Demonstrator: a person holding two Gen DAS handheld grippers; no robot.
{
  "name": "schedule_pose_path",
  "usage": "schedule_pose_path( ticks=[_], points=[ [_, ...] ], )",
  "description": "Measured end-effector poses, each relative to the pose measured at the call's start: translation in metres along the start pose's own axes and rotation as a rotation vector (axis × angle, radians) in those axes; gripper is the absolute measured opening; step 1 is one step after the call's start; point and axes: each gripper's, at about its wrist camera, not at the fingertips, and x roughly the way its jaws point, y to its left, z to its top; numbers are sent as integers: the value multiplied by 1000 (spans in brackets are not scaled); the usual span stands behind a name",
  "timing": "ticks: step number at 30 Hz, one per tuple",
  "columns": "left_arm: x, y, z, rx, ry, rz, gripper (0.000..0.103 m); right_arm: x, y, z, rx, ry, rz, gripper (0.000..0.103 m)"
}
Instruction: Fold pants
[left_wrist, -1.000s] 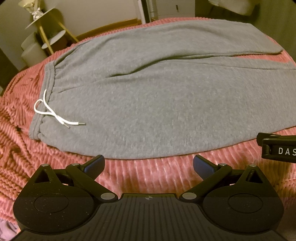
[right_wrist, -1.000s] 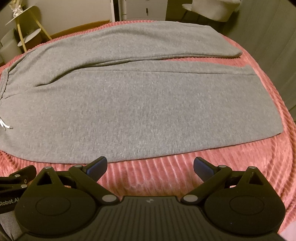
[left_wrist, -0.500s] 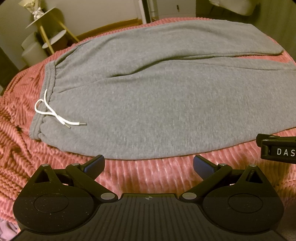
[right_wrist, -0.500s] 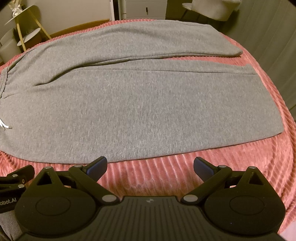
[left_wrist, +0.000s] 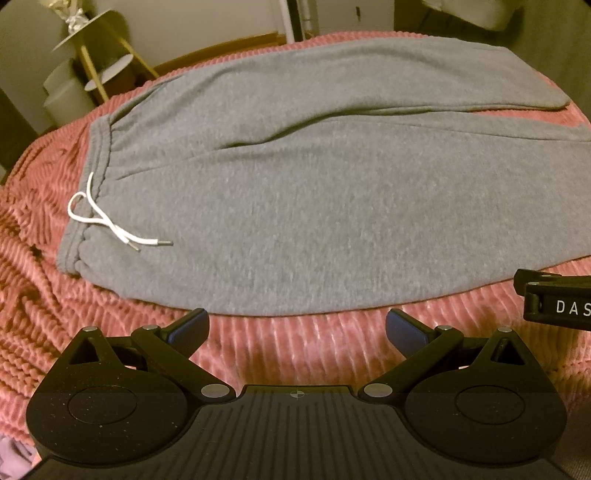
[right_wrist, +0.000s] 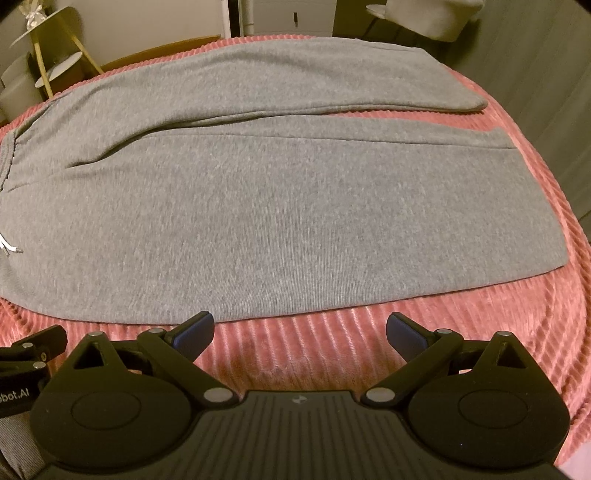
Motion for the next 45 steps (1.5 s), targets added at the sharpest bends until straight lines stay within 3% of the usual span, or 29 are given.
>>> schedule_pose_path(
  ticks=[33, 37, 42, 45],
  points=[
    [29, 1, 6, -15, 21, -50, 103, 16, 3, 5, 6, 29, 10, 100],
    [33, 2, 12, -23, 5, -62, 103, 13, -7, 10, 52, 1, 79, 99],
    [39, 2, 37, -27, -63, -53, 103, 13, -48, 25, 203, -66, 192, 99],
    [46, 3, 63, -69, -105, -76, 103, 36, -88, 43, 357, 7, 399, 99]
  ],
)
